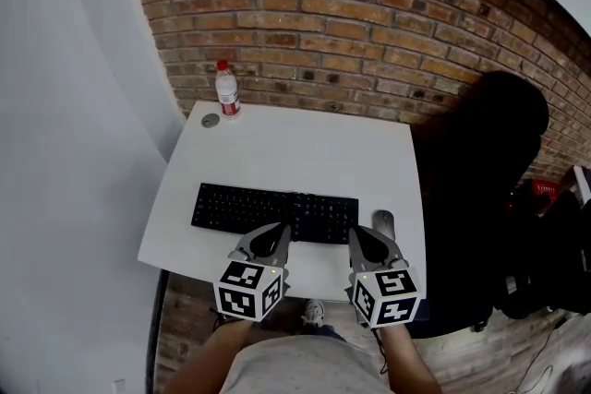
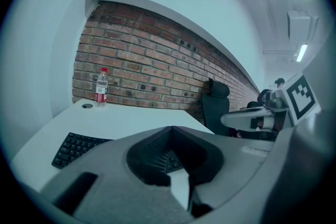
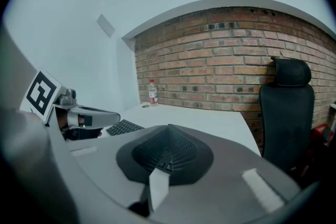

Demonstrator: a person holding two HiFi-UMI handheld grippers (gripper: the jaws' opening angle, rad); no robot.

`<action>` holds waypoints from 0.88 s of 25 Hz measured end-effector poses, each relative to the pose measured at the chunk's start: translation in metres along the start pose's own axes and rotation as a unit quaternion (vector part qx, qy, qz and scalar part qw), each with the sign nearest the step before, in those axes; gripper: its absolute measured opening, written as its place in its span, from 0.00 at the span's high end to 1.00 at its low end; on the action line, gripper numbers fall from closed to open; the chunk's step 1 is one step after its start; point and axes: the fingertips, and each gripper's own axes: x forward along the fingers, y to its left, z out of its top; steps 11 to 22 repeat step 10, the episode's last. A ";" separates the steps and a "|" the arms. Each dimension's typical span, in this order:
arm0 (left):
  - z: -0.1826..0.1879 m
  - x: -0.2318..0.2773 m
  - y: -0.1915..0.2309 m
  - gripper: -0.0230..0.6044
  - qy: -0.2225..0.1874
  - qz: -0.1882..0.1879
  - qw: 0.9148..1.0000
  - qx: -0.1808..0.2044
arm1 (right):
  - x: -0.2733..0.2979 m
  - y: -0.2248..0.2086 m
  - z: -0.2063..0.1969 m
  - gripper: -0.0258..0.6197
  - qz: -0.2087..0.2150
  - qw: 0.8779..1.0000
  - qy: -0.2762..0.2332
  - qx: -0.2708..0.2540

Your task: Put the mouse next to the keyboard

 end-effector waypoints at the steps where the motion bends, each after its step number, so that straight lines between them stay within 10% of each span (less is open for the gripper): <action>1: 0.000 0.000 -0.001 0.99 0.000 -0.001 1.000 0.000 | -0.001 0.000 0.000 0.95 0.000 1.000 0.000 0.001; 22: 0.003 -0.001 -0.002 0.99 -0.001 -0.004 1.000 0.004 | -0.003 0.001 0.003 0.95 -0.001 1.000 -0.004 0.000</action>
